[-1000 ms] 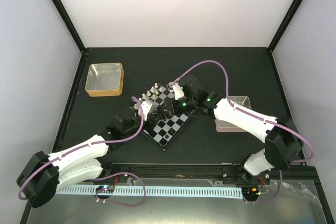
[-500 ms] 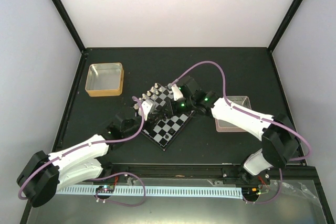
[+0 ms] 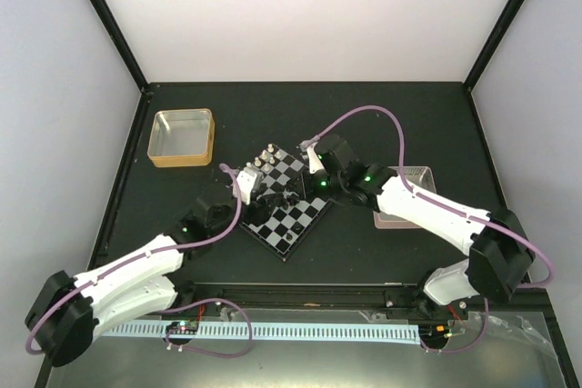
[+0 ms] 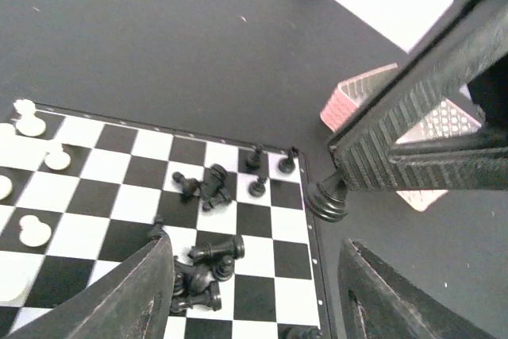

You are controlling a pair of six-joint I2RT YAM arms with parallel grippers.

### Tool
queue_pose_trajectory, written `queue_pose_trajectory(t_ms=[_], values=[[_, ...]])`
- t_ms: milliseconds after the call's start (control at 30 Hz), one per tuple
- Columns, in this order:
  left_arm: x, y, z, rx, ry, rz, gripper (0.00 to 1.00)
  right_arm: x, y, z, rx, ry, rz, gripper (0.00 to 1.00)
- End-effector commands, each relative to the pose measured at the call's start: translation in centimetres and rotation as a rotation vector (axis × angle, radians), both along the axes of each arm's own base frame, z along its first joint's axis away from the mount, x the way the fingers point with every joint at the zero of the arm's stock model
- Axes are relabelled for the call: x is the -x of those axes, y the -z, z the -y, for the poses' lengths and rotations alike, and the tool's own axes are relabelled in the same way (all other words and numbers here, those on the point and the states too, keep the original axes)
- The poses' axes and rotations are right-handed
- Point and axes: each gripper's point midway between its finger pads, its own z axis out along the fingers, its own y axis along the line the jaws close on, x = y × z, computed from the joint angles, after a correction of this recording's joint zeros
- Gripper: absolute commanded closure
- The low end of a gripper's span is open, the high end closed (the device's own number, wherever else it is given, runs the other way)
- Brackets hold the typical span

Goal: Set up the chess pieces on the board
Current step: Place the chess piece on the chessboard.

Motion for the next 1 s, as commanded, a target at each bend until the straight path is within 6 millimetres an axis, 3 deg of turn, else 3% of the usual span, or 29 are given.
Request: queue_pose_trajectory(t_ms=[0, 233, 367, 567, 967], values=[[-1.0, -3.1, -2.7, 0.061, -0.172, 0.044, 0.39, -0.6, 0.4, 1.4, 0.08, 0.047, 0.101, 0.93], [-0.8, -8.8, -9.4, 0.17, -0.465, 0.179, 0.29, 3.2, 2.8, -0.3, 0.224, -0.082, 0.187, 0.92], [0.2, -11.5, -11.8, 0.203, -0.536, 0.23, 0.24, 6.4, 4.7, -1.9, 0.309, -0.202, 0.227, 0.92], [0.9, -12.7, -12.7, 0.211, -0.551, 0.233, 0.23, 9.3, 8.0, -3.4, 0.418, -0.321, 0.253, 0.91], [0.8, -12.1, -12.5, 0.181, -0.548, 0.222, 0.22, 9.7, 11.0, -3.8, 0.491, -0.345, 0.217, 0.9]])
